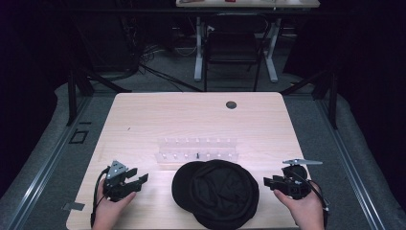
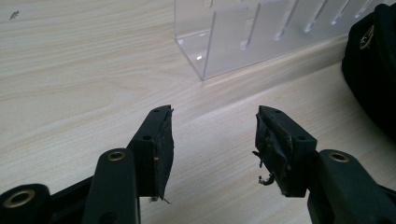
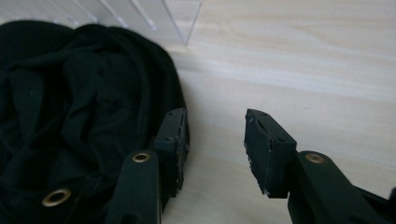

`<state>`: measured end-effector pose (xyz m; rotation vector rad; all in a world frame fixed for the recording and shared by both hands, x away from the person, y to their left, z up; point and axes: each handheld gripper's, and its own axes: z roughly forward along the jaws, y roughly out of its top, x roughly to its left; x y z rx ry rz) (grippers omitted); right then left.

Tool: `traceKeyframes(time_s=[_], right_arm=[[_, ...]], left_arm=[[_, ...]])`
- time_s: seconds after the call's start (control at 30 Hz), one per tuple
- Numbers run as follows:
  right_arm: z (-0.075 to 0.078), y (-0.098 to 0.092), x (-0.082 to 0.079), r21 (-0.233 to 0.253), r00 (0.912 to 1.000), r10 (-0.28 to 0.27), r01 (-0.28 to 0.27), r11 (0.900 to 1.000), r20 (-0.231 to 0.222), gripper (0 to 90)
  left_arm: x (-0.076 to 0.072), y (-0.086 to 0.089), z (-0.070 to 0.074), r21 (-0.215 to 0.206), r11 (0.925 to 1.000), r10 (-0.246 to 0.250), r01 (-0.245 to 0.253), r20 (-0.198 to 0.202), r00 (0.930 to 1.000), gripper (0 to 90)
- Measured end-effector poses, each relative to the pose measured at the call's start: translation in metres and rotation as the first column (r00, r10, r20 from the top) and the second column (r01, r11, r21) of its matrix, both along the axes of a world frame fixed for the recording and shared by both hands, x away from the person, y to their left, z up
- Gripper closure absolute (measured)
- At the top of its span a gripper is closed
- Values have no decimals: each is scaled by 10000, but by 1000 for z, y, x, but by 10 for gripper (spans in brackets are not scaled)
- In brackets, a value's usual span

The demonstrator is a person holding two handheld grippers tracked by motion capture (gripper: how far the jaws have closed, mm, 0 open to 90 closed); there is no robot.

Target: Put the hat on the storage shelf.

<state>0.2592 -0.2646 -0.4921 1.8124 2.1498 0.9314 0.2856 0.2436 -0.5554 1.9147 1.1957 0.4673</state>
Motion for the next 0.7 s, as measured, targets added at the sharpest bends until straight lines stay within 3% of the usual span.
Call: traceKeyframes(time_s=[0.1,0.27,0.37,0.7], right_arm=[[0,4,2,1,9994,138,-138,9999,-323,592],[1,12,3,579,9955,419,-371,9976,-846,604],[-3,16,2,647,9930,416,-346,9973,-1109,608],[-14,19,1,821,9894,289,-173,9965,-1423,634]], left_arm=[[-1,0,0,34,10000,-23,23,-20,10000,468],[-2,0,0,-20,10000,-17,17,-5,10000,468],[-2,1,0,-11,10000,-47,47,4,10000,468],[-2,1,0,-31,10000,-4,4,3,10000,468]])
